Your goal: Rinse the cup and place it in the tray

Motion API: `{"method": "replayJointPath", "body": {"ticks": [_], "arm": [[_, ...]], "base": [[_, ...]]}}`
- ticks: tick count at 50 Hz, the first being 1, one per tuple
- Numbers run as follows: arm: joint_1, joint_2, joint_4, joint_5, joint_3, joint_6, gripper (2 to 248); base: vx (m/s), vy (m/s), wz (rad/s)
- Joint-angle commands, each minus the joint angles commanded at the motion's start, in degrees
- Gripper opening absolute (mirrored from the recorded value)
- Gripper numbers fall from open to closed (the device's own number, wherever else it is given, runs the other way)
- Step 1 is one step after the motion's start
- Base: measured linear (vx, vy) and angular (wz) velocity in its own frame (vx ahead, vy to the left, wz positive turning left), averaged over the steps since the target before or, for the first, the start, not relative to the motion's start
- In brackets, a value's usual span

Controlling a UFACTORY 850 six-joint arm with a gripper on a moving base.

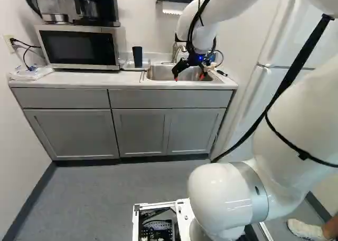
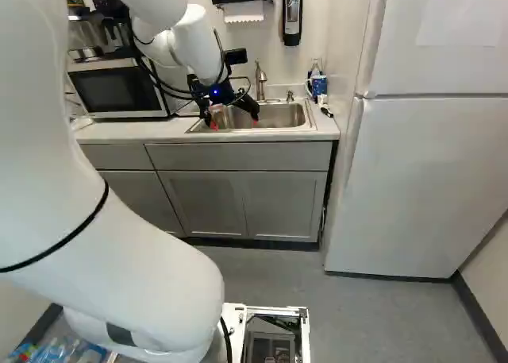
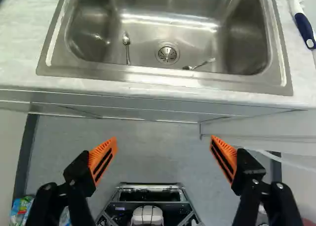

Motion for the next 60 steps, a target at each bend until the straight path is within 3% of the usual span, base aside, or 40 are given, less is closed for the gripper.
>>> {"method": "replayJointPath", "body": {"ticks": [30,60], "arm": [[0.11,1.25,0.59,10.52,6.55,0.08,247],[0.29,3.2,1.5,26.94,16.77,0.2,247]], "base": [[0.0,0.0,0.0],[0.0,0.0,0.0]]}}
